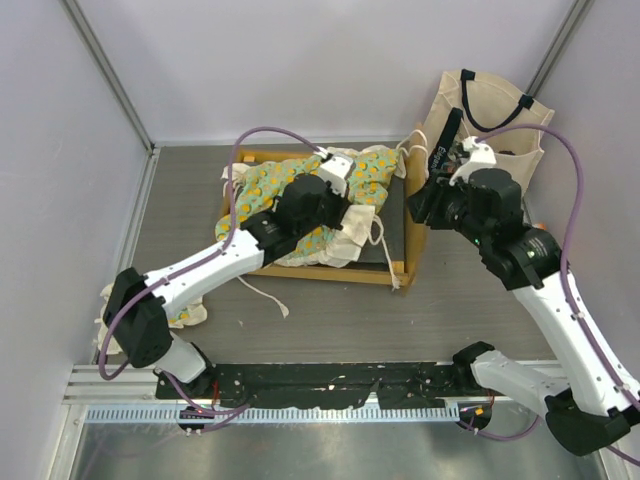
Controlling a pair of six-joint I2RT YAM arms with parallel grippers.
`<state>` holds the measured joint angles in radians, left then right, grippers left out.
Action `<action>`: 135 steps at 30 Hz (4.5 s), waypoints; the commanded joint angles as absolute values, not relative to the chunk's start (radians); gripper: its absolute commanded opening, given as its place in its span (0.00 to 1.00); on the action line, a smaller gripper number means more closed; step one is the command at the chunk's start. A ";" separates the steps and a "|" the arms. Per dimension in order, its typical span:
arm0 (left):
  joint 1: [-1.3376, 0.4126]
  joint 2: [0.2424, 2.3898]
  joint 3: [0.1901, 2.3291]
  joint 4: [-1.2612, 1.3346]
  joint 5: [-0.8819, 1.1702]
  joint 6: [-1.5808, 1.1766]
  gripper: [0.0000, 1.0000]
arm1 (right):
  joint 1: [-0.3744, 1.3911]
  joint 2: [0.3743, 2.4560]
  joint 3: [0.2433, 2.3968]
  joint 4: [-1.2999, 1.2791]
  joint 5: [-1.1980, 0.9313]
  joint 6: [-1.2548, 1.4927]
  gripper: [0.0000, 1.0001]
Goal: Set up the pet bed
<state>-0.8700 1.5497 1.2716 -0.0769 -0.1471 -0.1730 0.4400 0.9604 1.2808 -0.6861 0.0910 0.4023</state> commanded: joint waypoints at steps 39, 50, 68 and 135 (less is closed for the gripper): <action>-0.650 1.476 1.097 0.109 0.189 -0.391 0.00 | 0.654 1.313 1.028 -0.419 0.278 0.656 0.39; -0.640 1.470 1.095 0.109 0.193 -0.393 0.00 | 0.652 1.316 1.014 -0.420 0.265 0.658 0.11; -0.626 1.496 1.112 0.084 0.212 -0.373 0.00 | 0.652 1.060 1.091 -0.721 0.069 0.339 0.01; -0.612 1.500 1.108 0.057 0.238 -0.370 0.00 | 0.667 1.315 0.919 -0.236 0.356 0.285 0.01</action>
<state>-0.6205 1.5360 1.1088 0.0341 0.2611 -0.3820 0.6720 1.4002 0.9405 -0.3126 0.3130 0.3042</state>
